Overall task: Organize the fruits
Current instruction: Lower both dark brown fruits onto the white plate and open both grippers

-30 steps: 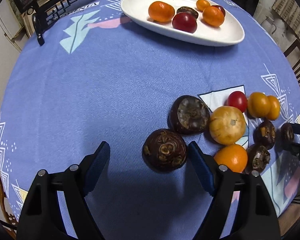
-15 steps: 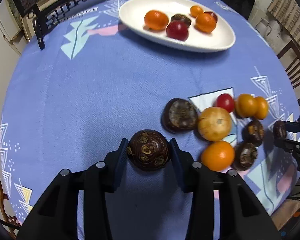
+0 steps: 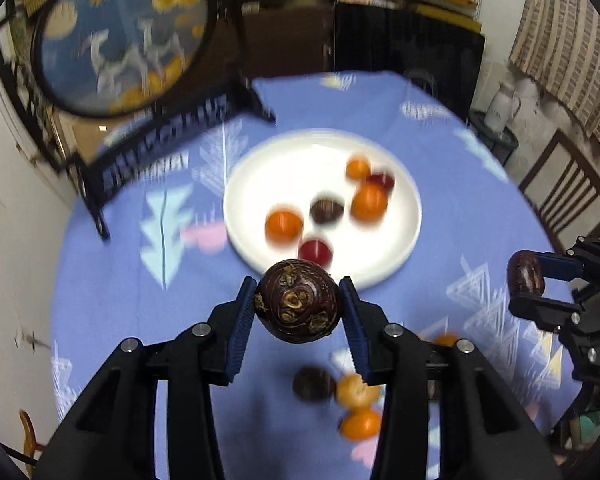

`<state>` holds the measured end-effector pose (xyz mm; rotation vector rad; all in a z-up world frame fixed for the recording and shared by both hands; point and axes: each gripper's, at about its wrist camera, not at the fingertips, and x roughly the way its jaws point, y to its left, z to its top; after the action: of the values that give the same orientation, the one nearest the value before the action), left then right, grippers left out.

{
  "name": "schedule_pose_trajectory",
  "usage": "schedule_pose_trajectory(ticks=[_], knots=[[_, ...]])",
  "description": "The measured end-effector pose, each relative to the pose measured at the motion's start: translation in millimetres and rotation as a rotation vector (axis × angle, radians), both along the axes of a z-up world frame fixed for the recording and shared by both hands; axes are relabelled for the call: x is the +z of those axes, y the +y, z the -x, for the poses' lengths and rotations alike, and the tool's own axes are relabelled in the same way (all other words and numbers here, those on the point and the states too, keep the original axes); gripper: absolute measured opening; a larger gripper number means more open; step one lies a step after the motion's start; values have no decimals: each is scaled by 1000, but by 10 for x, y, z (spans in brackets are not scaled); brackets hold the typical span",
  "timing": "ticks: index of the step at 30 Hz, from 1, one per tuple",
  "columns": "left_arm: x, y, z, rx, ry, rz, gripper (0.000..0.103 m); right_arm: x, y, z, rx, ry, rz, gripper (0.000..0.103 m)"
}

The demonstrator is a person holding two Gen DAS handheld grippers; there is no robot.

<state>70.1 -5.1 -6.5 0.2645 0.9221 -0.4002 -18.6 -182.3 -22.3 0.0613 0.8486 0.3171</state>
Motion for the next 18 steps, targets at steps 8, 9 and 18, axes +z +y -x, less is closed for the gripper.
schedule_pose_trajectory(ticks=[8,9,18], knots=[[272,-227,-289,26,-51,-1,41,478,-25,-371,-1,-129,-45,41],[260,-236,-319,31,-44,3,41,494,-28,-413,-1,-131,-46,41],[36,-290,-556,53,-2,-26,41,320,-35,-646,-17,-87,-48,41]])
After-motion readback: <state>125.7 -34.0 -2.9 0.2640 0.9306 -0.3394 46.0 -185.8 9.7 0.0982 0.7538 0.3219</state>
